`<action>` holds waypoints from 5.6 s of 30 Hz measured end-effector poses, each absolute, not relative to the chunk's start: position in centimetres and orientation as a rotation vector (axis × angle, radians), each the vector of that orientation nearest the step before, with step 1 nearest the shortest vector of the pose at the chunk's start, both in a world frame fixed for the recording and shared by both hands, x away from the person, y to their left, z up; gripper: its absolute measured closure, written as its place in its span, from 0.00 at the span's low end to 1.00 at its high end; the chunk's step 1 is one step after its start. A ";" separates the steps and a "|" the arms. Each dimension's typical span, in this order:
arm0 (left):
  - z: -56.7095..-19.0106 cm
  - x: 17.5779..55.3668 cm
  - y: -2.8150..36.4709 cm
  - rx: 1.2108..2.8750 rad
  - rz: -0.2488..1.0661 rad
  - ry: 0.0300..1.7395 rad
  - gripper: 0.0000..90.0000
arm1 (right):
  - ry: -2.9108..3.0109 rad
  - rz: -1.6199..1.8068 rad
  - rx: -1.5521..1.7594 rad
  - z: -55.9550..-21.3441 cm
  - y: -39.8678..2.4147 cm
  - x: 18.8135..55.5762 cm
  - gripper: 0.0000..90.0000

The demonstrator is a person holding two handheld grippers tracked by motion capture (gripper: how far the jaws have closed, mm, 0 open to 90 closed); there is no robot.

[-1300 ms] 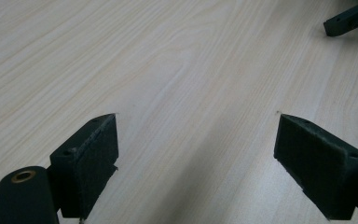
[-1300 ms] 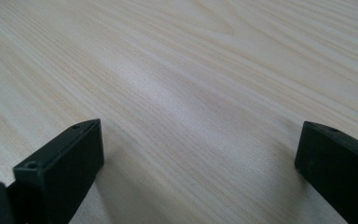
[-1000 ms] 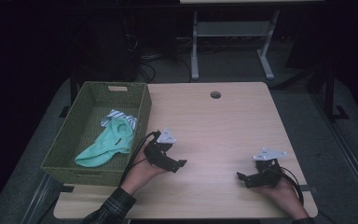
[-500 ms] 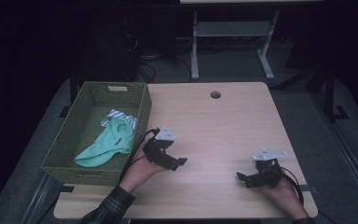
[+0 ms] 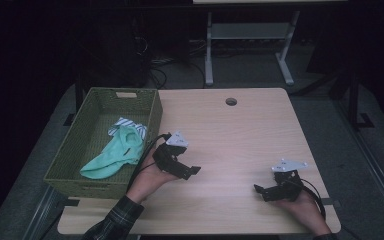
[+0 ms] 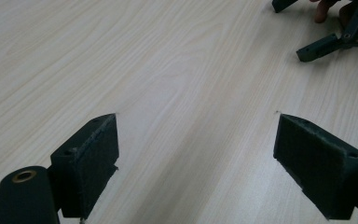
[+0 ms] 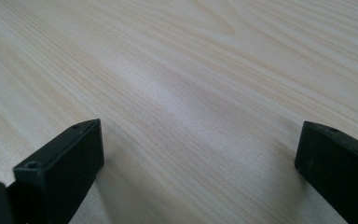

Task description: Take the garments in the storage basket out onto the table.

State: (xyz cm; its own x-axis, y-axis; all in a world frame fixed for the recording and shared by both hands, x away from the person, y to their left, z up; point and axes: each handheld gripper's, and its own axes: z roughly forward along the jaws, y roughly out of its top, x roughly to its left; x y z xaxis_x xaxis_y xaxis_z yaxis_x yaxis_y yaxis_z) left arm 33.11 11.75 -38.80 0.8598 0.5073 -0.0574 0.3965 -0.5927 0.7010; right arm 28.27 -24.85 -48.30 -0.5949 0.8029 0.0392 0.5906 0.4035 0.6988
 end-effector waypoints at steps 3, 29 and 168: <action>-38.5 33.2 11.8 2.276 0.191 0.655 0.15 | 2.361 0.990 1.212 -48.3 -24.9 28.3 0.01; -35.7 34.6 13.9 2.268 0.192 0.672 0.15 | 2.361 0.990 1.211 -48.3 -24.9 28.3 0.01; -42.6 40.8 28.0 2.447 0.256 1.203 0.25 | 2.359 0.991 1.206 -48.3 -24.9 28.3 0.01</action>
